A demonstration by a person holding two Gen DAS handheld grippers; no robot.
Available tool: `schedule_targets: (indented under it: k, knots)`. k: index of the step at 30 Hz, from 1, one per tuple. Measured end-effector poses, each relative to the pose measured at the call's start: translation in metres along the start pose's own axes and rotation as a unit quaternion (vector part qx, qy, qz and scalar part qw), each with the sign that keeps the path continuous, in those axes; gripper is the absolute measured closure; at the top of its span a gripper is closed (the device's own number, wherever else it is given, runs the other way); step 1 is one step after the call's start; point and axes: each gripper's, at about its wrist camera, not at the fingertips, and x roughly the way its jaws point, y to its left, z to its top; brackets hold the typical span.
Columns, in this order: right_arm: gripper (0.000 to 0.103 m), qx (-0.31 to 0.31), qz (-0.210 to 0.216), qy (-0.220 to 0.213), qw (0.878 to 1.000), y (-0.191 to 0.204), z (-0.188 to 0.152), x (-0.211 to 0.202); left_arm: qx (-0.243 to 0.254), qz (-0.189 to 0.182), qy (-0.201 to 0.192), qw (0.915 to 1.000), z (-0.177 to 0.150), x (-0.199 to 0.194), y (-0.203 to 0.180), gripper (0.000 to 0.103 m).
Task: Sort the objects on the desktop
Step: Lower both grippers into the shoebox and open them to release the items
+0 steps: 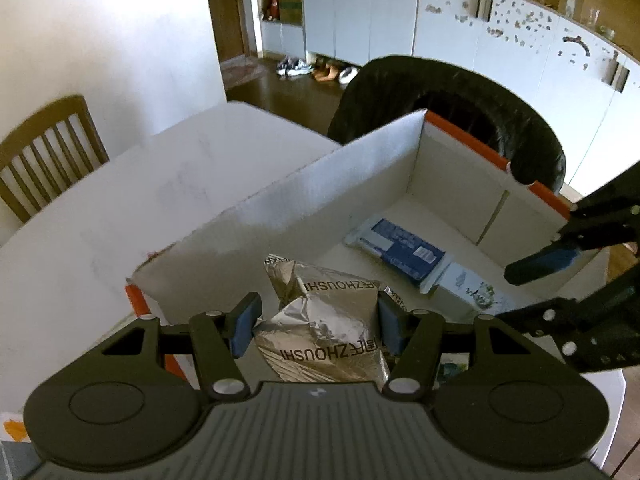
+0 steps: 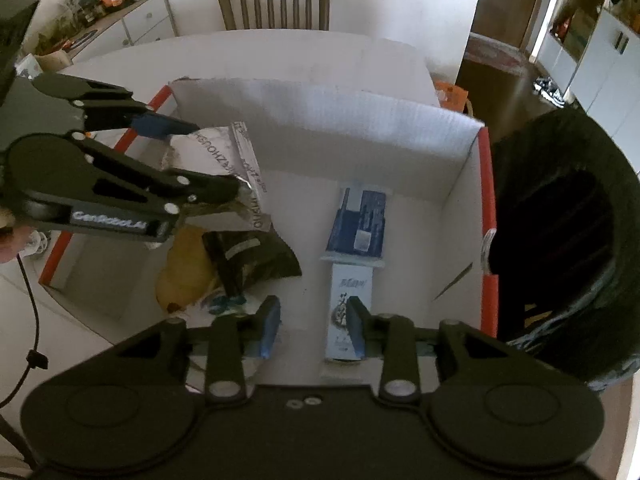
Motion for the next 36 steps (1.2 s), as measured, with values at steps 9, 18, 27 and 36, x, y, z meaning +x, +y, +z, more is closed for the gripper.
schedule_targets:
  k: [9,18,27,36]
  knots:
    - [0.066,0.007,0.013,0.002,1.000,-0.004,0.000,0.005,-0.007,-0.002,0.039,0.9992,0.002,0.026,0.001,0.043]
    - [0.064,0.007,0.019,0.003,1.000,-0.004,-0.002,0.006,0.002,0.000,0.049,0.9988,0.005,0.033,-0.004,0.041]
    - [0.063,0.010,0.024,-0.001,1.000,-0.004,-0.004,0.004,0.006,0.003,0.025,0.9997,0.008,0.023,-0.007,0.030]
    - [0.061,0.012,0.033,-0.018,0.999,-0.006,-0.004,-0.008,-0.004,-0.011,0.001,0.9999,0.005,0.000,-0.007,0.030]
